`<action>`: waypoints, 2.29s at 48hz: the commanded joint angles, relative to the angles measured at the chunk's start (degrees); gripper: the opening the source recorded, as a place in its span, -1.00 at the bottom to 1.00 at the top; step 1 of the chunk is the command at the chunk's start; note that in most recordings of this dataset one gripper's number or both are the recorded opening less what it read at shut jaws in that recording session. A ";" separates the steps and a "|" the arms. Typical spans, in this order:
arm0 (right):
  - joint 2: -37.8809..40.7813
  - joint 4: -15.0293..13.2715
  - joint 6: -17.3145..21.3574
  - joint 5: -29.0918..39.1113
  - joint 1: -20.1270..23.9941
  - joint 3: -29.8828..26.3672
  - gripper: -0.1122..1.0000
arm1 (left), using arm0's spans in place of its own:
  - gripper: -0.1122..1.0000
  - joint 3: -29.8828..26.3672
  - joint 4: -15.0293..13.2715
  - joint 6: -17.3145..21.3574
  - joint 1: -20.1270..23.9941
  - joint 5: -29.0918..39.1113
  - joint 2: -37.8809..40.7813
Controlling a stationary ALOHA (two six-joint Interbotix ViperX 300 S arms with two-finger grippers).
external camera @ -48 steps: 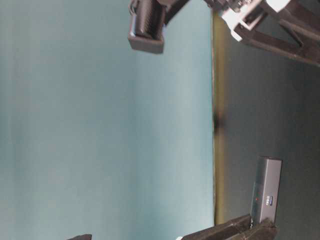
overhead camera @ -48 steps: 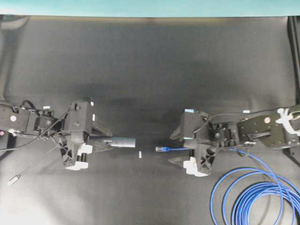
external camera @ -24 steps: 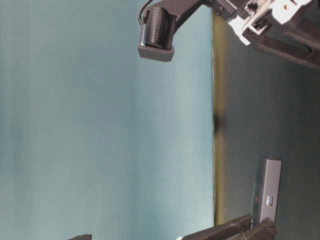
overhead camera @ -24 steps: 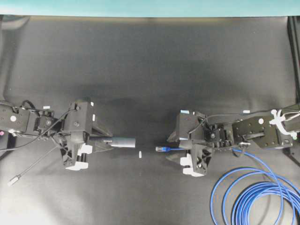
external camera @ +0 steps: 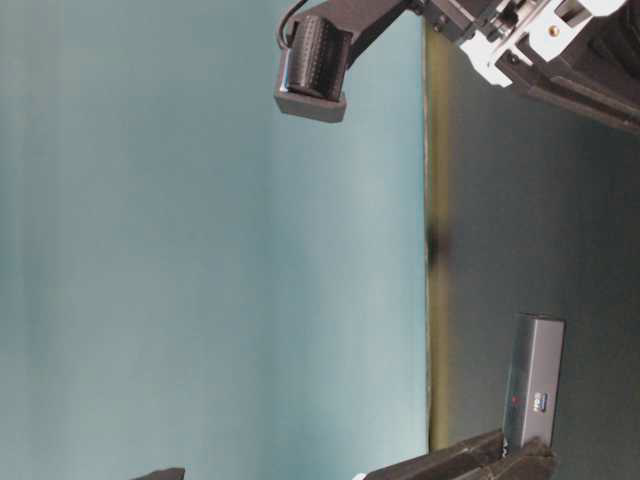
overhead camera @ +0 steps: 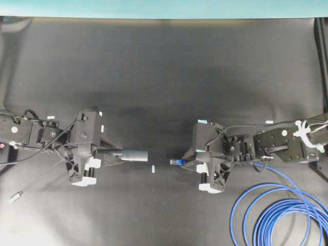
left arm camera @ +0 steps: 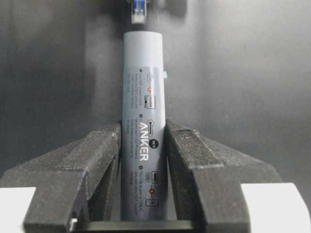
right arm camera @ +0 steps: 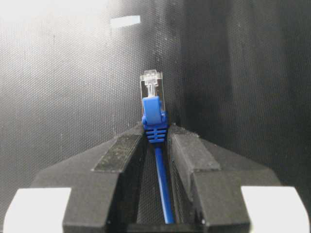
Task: Insert the LAN cable into the hub.
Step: 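Lift both and bring the plug toward the hub's port, then push the blue plug leftward into the hub's LAN port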
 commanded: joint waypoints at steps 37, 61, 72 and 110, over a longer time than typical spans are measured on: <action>-4.22 -0.79 -0.53 13.97 -0.97 -10.55 -0.58 | -0.29 -6.94 0.18 1.14 0.97 7.47 2.20; -3.69 -0.79 -0.79 13.97 -1.32 -11.51 -0.58 | -0.29 -7.82 0.18 1.23 0.88 7.29 3.25; -3.69 -0.70 -0.88 14.06 -1.32 -11.51 -0.58 | -0.29 -8.00 0.18 1.32 0.97 7.47 3.43; -2.46 -0.79 -1.14 16.26 -1.23 -12.74 -0.58 | -0.29 -12.04 0.18 4.66 1.05 11.69 5.71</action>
